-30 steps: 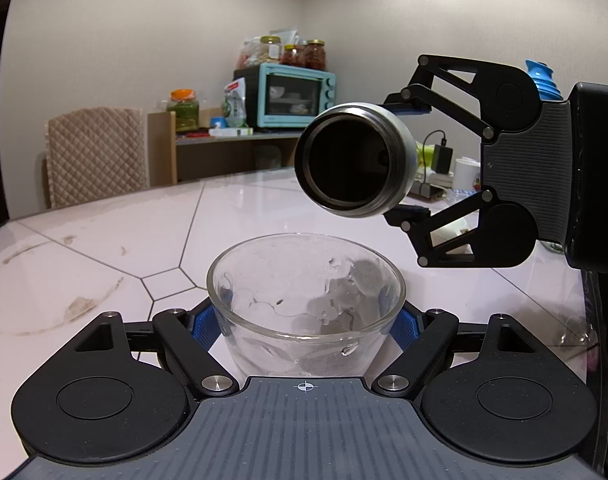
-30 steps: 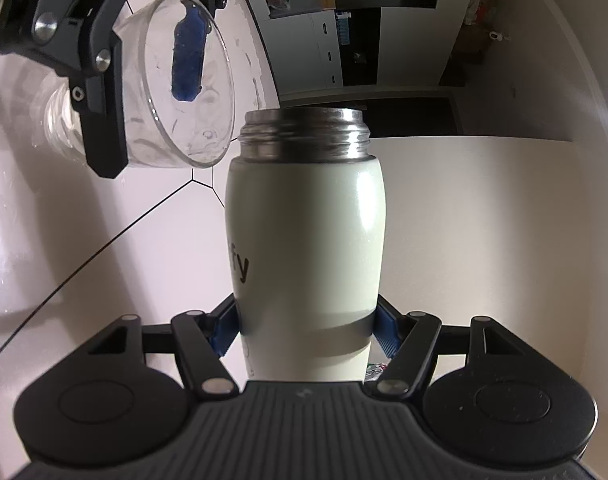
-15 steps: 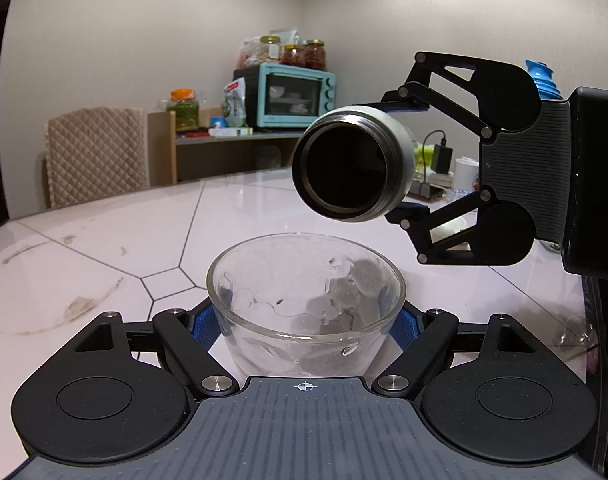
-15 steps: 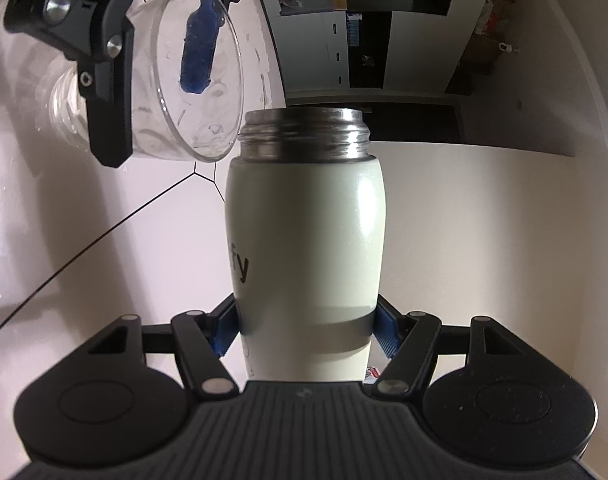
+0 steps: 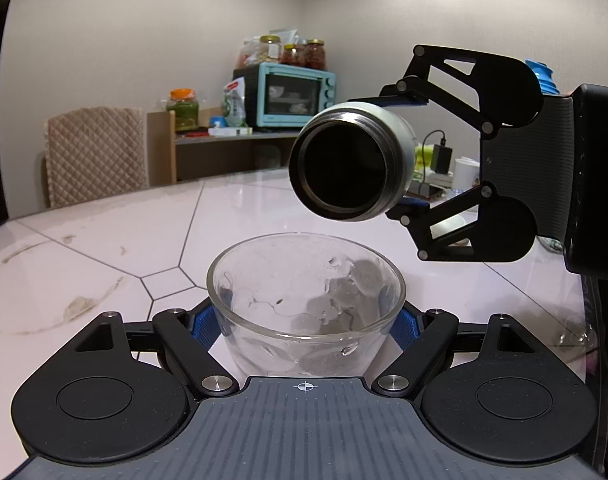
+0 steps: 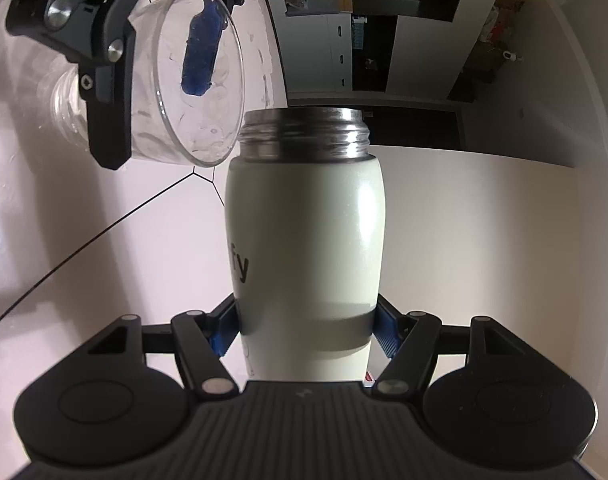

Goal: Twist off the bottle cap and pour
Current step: 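Tip the bottle further over the glass rim with the right gripper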

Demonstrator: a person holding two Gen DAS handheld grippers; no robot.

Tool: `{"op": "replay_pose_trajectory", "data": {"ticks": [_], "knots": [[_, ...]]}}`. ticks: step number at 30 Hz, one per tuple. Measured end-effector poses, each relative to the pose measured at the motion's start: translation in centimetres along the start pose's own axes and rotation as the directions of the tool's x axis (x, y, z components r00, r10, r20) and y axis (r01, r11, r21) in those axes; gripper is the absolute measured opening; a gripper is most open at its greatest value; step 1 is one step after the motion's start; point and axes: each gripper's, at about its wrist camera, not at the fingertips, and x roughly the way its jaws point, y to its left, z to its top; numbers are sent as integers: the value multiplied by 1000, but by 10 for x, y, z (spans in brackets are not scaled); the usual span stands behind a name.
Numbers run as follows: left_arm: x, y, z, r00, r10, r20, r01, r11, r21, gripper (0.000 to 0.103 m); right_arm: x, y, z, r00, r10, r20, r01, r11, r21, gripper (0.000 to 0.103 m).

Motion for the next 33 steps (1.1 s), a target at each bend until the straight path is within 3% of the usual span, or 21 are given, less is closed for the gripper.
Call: {"op": "replay_pose_trajectory", "data": {"ticks": [33], "knots": [[1,1,2,1000,-2,-1,2,1000,0,86,13,-7,1,1000,-21,-3,20,996,-87,70]]}}
